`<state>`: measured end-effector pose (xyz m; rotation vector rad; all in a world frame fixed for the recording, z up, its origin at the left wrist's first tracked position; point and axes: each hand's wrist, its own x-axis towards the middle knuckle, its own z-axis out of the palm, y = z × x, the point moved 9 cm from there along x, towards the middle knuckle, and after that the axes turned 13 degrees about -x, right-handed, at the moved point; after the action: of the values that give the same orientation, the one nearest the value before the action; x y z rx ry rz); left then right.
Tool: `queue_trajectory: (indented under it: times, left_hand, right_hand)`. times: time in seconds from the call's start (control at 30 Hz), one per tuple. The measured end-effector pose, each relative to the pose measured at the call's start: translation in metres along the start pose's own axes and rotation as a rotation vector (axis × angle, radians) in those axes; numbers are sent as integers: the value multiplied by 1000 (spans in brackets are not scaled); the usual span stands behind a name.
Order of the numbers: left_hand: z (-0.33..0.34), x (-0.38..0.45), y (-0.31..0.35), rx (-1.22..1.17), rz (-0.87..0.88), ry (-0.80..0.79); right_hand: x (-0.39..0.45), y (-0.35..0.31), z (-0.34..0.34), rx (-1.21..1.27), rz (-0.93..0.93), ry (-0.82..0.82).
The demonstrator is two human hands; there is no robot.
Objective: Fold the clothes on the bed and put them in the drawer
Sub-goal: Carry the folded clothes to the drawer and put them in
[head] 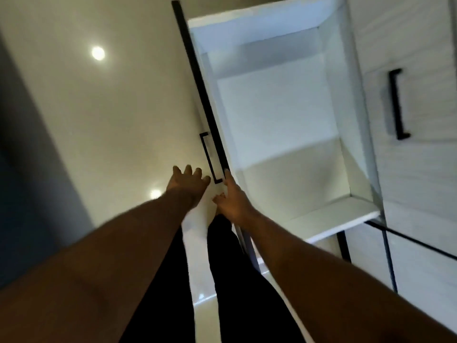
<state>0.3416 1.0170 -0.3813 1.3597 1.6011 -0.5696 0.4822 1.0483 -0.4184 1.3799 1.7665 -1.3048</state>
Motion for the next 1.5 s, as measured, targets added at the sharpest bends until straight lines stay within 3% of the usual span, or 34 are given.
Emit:
queue_trajectory:
  times: [0.07, 0.17, 0.37, 0.57, 0.8, 0.9, 1.0, 1.17, 1.3, 1.37, 1.5]
  left_hand:
    - [-11, -31, 20, -4, 60, 43]
    - [-45, -99, 54, 76, 134, 36]
    - [-88, -266, 170, 272, 380, -23]
    - [-32, -390, 269, 579, 592, -105]
    - [141, -530, 330, 1038, 947, -265]
    - [226, -581, 323, 1135, 1055, -370]
    - [326, -634, 282, 1237, 1128, -574]
    - [413, -721, 170, 1385, 1126, -902]
    - [441, -742, 92, 1394, 1022, -1091]
    - [451, -726, 62, 1388, 944, -1119]
    - [454, -658, 29, 1324, 742, -979]
  right_hand:
    - [-68, -29, -48, 114, 103, 55]
    - [-170, -22, -89, 173, 275, 187]
    - [-366, -13, -79, 362, 385, 323]
    - [-515, 21, 4, 576, 554, 545]
    - [-667, 52, 182, 991, 940, 810]
    - [-705, 32, 271, 1134, 1078, 870]
    - [-738, -14, 377, 1299, 1252, 878]
    - [-745, -127, 509, 1662, 1462, 900]
    - [-722, -214, 571, 1920, 1545, 819]
    - [-705, -241, 593, 2014, 1560, 803]
    - [-658, -275, 619, 2302, 1534, 892]
